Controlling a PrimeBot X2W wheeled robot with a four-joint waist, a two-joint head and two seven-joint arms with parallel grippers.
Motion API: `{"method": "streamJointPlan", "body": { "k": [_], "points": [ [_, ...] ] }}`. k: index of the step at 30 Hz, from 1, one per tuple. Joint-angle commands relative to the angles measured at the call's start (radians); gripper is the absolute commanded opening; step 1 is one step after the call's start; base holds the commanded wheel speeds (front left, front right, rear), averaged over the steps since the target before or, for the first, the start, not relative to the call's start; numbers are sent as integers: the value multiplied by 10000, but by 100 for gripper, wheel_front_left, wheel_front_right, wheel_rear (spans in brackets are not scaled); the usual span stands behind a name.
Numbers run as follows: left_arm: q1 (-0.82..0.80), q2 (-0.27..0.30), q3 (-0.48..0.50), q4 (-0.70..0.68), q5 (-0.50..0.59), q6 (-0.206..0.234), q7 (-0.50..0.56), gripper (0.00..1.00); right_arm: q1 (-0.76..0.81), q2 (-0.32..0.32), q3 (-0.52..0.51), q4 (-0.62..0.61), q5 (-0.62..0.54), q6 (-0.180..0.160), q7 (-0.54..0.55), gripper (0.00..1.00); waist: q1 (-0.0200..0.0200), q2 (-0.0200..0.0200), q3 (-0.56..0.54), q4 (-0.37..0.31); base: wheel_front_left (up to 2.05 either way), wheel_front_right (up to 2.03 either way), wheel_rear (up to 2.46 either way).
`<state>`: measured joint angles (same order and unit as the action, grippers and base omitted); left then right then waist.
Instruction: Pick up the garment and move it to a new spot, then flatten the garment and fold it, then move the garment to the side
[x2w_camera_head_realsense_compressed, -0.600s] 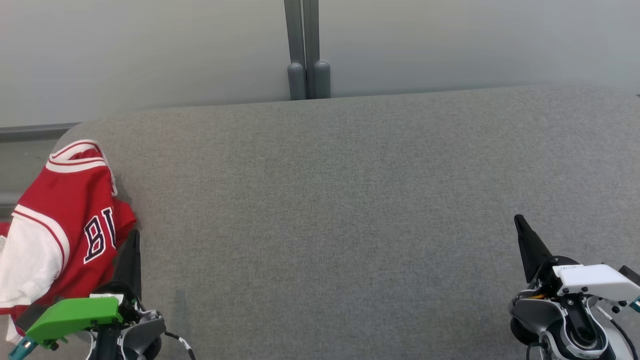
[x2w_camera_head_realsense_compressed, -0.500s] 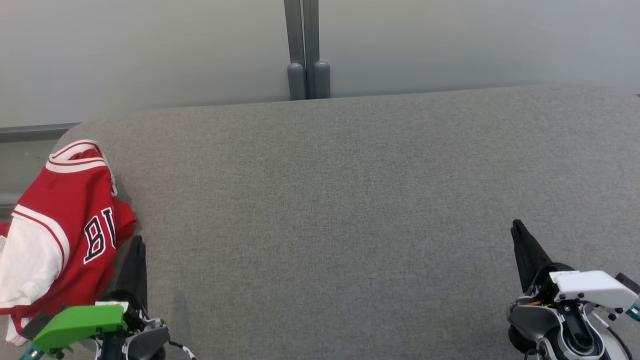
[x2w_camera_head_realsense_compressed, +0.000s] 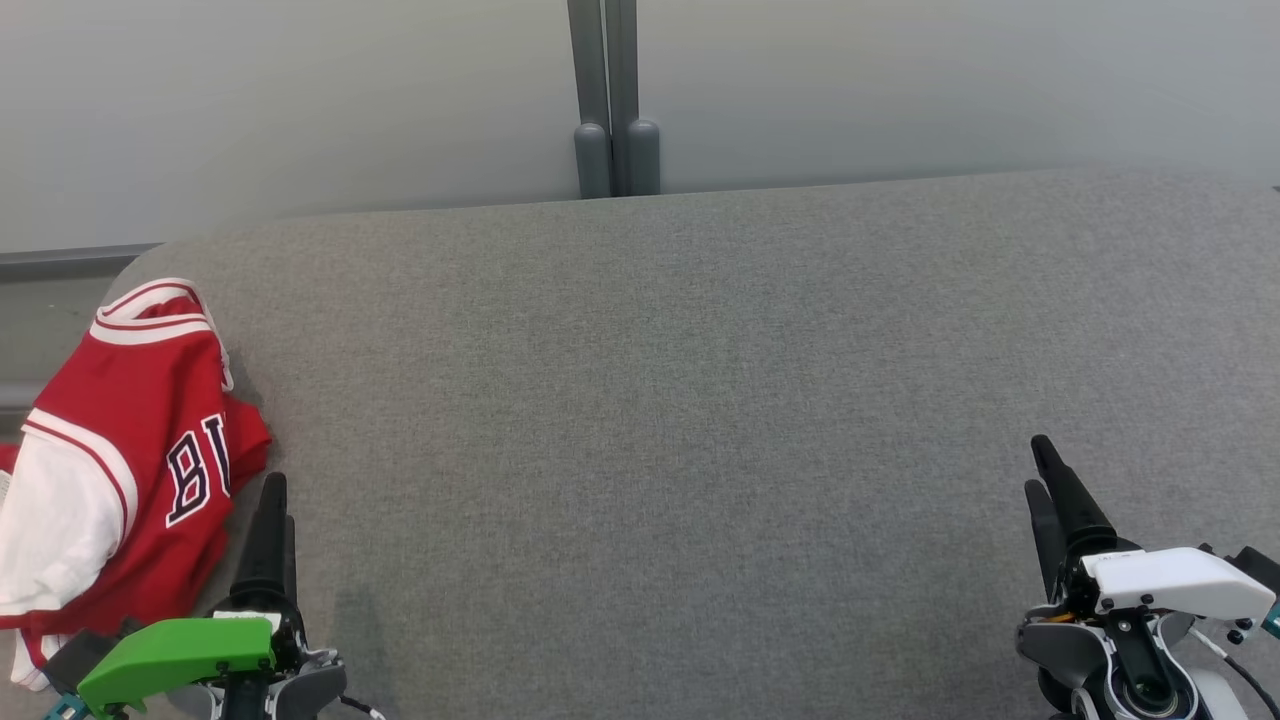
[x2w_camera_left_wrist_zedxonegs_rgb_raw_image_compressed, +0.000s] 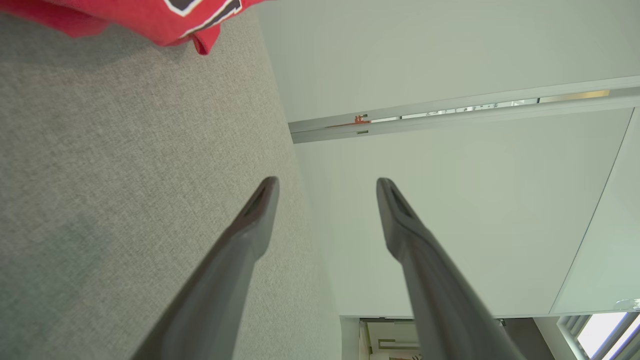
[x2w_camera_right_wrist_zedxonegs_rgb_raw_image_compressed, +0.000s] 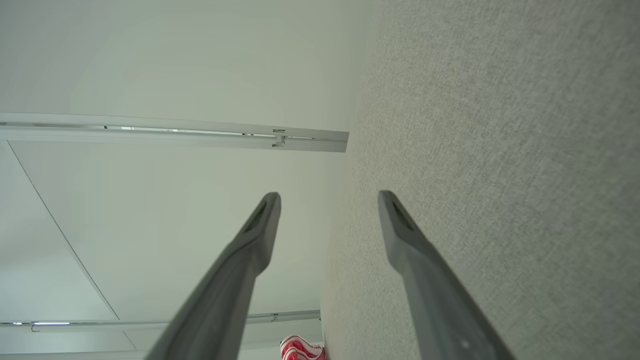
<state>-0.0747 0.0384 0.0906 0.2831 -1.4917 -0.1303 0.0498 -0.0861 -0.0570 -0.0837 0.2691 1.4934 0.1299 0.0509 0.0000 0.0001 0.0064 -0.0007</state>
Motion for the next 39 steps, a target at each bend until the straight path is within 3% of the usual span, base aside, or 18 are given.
{"method": "streamJointPlan", "body": {
  "k": [1,20,26,39],
  "points": [
    [-305,57,26,-121,380,-1,-125,100,-160,-95,-9,-185,-422,3,-129,100,0,-1,7,0,0,0,0],
    [-325,80,-218,43,3963,2,-888,100,-117,-61,237,-175,-3997,5,-895,100,0,-1,44,13,0,0,0],
    [-254,89,-388,40,5382,71,-1140,100,-83,-84,386,-126,-5420,5,-1142,100,0,-1,42,25,0,0,0],
    [-197,102,-695,120,7420,420,-1556,100,38,-22,450,-5,-7464,7,-1569,100,0,-1,94,52,0,0,0]
  ]
}}
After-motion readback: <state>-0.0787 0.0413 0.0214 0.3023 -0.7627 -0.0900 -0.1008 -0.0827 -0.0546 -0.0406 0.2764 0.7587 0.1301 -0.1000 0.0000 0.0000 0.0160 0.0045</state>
